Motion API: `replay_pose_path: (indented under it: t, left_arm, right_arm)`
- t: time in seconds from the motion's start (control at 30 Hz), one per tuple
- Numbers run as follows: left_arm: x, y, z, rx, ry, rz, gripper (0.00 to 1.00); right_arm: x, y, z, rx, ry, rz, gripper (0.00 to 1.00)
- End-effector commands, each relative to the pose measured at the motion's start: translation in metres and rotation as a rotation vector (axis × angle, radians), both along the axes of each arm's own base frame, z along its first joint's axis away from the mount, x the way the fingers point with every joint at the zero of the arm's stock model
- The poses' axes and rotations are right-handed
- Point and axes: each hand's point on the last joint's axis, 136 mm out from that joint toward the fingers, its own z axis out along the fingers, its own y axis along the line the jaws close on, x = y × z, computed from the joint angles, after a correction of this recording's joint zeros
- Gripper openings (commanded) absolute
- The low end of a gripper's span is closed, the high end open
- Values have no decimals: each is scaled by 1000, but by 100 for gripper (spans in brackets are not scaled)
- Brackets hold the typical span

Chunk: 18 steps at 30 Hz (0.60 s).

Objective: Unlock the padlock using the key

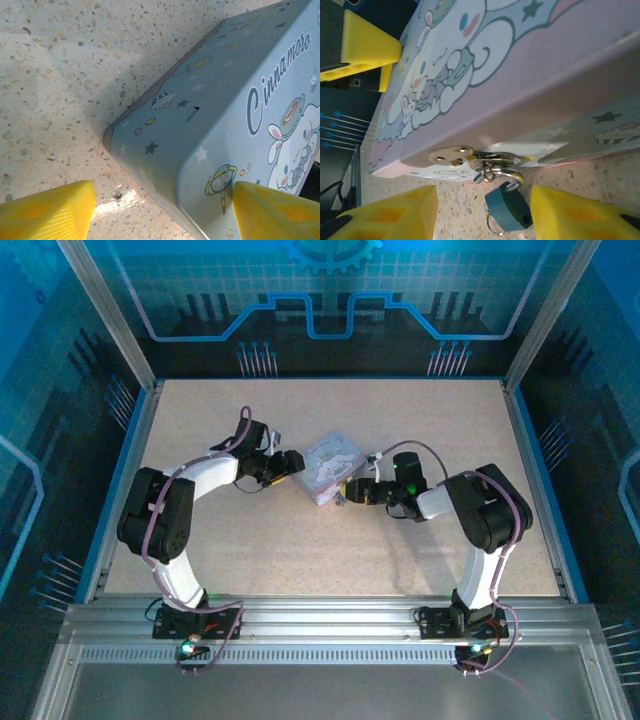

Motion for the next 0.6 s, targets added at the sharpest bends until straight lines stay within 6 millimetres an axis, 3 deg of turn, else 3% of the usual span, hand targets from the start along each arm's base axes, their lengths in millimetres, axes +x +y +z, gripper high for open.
replay_pose_path:
  t: [0.0,0.57]
  left_arm:
    - [-19,6,-10,35,60,3,73]
    - [-18,5,-7,34,55,2,73]
  right_arm:
    - [3,12,6,37,-23,37,51]
    - [-5,14,18,89,-61,89,44]
